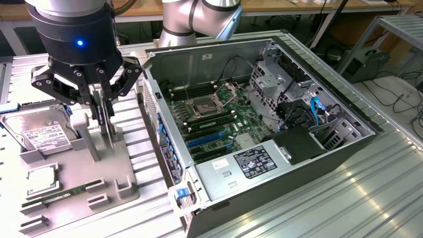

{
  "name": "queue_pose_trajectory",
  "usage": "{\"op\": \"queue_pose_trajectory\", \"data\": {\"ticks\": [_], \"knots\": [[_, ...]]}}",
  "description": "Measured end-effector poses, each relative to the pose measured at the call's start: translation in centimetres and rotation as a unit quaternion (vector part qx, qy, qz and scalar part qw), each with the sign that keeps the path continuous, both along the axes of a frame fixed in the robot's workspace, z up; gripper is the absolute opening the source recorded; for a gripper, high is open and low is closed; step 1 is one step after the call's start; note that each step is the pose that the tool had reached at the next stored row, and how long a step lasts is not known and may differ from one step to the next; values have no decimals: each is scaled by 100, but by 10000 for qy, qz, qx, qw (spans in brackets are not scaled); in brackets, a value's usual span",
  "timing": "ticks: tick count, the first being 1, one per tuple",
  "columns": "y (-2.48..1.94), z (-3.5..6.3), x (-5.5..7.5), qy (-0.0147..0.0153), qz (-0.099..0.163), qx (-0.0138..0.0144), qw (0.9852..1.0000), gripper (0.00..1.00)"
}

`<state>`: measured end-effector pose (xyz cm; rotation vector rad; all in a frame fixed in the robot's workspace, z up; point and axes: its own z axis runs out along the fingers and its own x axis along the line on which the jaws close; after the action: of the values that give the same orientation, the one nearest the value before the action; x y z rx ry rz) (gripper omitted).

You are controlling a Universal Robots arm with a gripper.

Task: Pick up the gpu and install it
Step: 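Pick up the gpu and move the gpu toward the slot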

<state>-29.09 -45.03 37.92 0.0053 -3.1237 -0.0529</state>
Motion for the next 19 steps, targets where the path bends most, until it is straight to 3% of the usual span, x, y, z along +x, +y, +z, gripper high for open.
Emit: {"op": "queue_pose_trajectory", "data": {"ticks": [19], "knots": [[-1, 194, 0, 0, 0, 0, 10000, 27]]}}
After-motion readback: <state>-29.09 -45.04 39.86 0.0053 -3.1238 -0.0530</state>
